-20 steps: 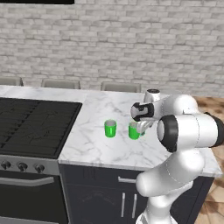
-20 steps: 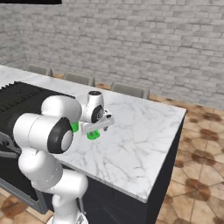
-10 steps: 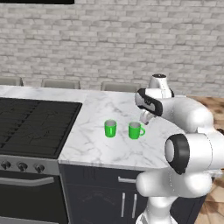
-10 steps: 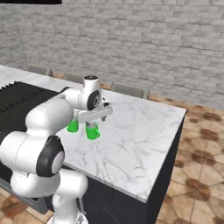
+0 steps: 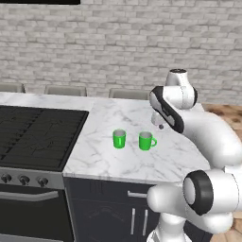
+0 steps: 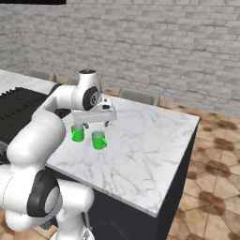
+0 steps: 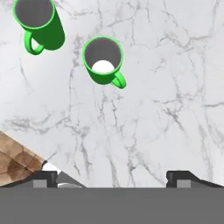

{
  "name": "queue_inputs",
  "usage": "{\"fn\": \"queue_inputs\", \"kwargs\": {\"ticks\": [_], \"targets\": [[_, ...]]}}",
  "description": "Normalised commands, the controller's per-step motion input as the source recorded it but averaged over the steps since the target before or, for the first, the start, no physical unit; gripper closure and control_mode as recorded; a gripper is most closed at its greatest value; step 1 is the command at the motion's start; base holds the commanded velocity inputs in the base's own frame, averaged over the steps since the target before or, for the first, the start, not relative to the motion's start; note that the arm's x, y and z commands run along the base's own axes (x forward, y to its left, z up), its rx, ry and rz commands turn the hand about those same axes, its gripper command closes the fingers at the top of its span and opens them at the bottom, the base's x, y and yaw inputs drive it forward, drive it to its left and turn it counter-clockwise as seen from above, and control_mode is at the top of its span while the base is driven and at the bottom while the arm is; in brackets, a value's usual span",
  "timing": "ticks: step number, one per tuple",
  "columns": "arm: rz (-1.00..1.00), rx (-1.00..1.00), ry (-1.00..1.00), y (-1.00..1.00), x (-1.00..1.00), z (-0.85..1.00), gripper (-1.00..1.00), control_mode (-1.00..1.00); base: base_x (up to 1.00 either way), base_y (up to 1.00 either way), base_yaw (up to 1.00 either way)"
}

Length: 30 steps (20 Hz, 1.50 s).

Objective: Clear the mugs and bowl far away from the sink.

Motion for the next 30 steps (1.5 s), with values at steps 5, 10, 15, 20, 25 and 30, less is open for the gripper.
{"fn": "queue_inputs", "kwargs": {"ticks": [5,10,15,20,25,30], "targets": [[-0.12,0.00,-0.10,0.10,-0.61,0.49,-1.00,-1.00,0.00,0.00,0.00],[0.00,0.00,-0.11,0.00,-0.67,0.35,-1.00,-1.00,0.00,0.00,0.00],[0.00,0.00,-0.07,0.00,-0.51,0.26,-1.00,-1.00,0.00,0.00,0.00],[0.01,0.01,-0.03,0.00,-0.46,0.12,-1.00,-1.00,0.00,0.00,0.00],[0.02,0.00,0.00,0.08,-0.19,0.07,-1.00,1.00,-0.21,0.36,0.05],[0.00,0.00,0.00,0.00,0.00,0.00,-1.00,1.00,-0.66,1.00,0.24]]}}
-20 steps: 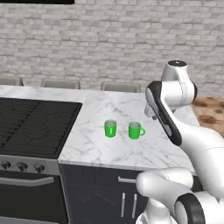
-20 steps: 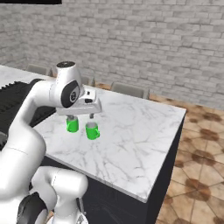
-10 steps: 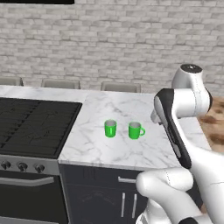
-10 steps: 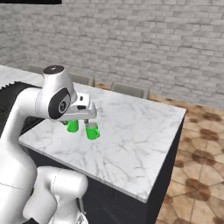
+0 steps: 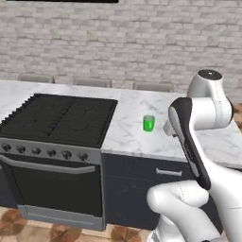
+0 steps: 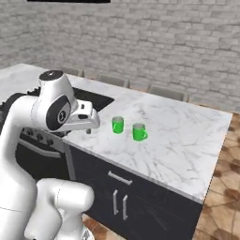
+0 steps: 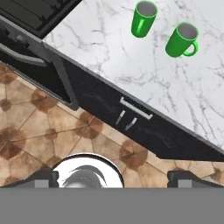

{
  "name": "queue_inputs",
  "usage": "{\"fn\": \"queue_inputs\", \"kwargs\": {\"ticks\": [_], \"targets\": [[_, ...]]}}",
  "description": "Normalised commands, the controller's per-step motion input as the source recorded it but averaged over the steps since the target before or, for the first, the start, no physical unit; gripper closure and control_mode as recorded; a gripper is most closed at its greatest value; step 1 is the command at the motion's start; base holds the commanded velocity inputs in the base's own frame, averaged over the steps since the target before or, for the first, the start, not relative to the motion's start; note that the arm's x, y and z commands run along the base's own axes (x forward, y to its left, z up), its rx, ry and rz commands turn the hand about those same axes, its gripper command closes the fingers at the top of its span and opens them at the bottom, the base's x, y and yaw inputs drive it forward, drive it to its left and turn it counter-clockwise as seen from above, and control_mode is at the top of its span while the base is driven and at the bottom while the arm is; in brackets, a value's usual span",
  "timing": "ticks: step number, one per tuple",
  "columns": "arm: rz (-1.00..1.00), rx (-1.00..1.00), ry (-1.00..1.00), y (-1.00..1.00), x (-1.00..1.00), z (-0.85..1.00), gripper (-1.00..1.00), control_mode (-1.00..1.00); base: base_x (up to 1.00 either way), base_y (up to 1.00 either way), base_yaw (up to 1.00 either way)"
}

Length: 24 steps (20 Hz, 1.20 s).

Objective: Clear the mugs and bowl far away from the sink.

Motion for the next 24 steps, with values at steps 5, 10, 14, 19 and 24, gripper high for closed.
{"fn": "queue_inputs", "kwargs": {"ticks": [5,10,14,19,24], "targets": [[0.00,0.00,0.00,0.00,0.00,0.00,-1.00,1.00,-0.38,1.00,0.34],[0.00,0.00,0.00,0.00,0.00,0.00,-1.00,1.00,-0.08,1.00,0.57],[0.00,0.00,0.00,0.00,0.00,0.00,-1.00,1.00,0.09,0.79,0.77],[0.00,0.00,0.00,0.00,0.00,0.00,-1.00,1.00,0.10,0.40,0.88],[0.00,0.00,0.00,0.00,0.00,0.00,-1.00,1.00,0.00,0.13,0.99]]}}
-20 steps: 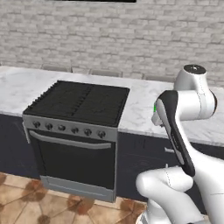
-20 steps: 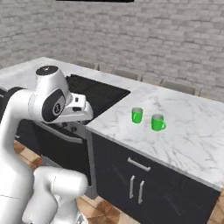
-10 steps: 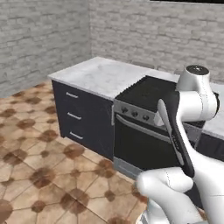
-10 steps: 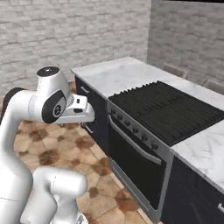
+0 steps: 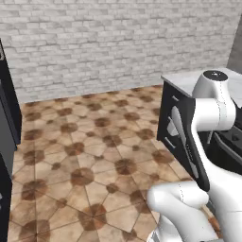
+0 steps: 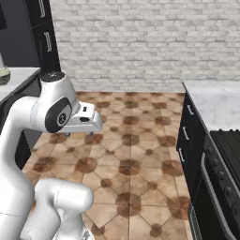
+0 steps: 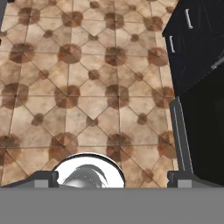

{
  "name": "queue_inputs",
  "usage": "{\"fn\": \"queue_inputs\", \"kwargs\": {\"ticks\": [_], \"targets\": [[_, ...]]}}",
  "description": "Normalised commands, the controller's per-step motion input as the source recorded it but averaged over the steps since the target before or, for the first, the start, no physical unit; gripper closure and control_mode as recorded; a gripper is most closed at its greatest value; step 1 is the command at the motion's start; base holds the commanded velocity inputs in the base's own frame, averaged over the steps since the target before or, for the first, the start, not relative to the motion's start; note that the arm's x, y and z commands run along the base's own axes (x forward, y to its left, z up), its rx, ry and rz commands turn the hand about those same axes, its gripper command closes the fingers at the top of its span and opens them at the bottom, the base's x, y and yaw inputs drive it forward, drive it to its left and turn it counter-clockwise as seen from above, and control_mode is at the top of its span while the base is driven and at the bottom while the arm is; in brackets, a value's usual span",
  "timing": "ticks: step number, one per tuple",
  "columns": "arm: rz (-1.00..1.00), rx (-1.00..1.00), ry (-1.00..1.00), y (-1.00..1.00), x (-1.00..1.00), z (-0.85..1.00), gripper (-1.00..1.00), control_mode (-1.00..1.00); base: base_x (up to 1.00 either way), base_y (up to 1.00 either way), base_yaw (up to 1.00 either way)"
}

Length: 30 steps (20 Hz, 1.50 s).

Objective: Clear the mugs and bowl far away from the sink.

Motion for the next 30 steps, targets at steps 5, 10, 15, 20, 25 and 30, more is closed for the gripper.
{"fn": "queue_inputs", "kwargs": {"ticks": [5,10,15,20,25,30], "targets": [[0.00,0.00,0.00,0.00,0.00,0.00,-1.00,1.00,0.00,0.00,1.00],[0.00,0.00,0.00,0.00,0.00,0.00,-1.00,1.00,0.42,-0.29,0.80],[0.00,0.00,0.00,0.00,0.00,0.00,-1.00,1.00,1.00,-1.00,0.20],[0.00,0.00,0.00,0.00,0.00,0.00,-1.00,1.00,1.00,-0.89,0.11],[0.00,0.00,0.00,0.00,0.00,0.00,-1.00,1.00,1.00,-0.19,0.12],[0.00,0.00,0.00,0.00,0.00,0.00,-1.00,1.00,1.00,-0.05,0.29]]}}
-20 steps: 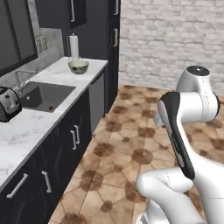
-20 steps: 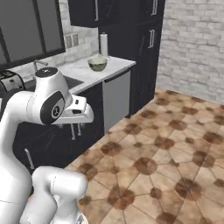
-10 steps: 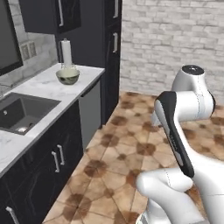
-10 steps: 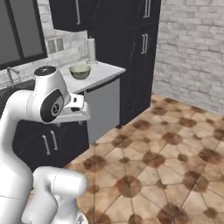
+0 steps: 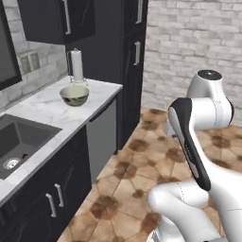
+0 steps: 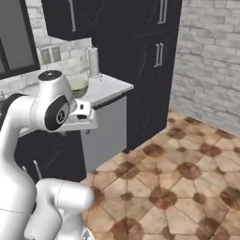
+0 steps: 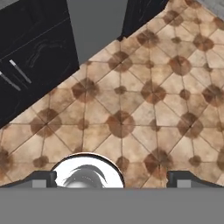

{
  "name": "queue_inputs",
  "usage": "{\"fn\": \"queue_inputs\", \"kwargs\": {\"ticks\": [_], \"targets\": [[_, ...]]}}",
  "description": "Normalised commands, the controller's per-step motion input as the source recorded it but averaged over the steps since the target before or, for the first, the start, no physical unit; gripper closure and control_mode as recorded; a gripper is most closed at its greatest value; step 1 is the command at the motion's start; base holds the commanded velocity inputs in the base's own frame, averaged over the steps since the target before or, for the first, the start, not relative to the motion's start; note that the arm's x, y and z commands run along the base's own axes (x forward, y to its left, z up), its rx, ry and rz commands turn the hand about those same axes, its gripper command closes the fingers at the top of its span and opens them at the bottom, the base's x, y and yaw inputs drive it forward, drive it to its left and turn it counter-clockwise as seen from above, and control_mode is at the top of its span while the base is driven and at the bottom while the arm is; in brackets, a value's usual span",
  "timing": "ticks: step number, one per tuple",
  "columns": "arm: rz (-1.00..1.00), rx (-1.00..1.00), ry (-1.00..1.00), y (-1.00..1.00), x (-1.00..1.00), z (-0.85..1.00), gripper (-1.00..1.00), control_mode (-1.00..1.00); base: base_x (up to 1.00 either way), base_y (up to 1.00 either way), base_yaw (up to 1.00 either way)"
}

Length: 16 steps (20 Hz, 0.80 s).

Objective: Clear the mugs and bowl far away from the sink.

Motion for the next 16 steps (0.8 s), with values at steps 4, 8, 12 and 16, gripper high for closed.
{"fn": "queue_inputs", "kwargs": {"ticks": [4,8,12,16], "targets": [[0.00,0.00,0.00,0.00,0.00,0.00,-1.00,1.00,1.00,0.00,0.32],[0.00,0.00,0.00,0.00,0.00,0.00,-1.00,1.00,1.00,-0.13,0.24],[0.00,0.00,0.00,0.00,0.00,0.00,-1.00,1.00,1.00,-0.06,0.22],[0.00,0.00,0.00,0.00,0.00,0.00,-1.00,1.00,1.00,0.00,0.19]]}}
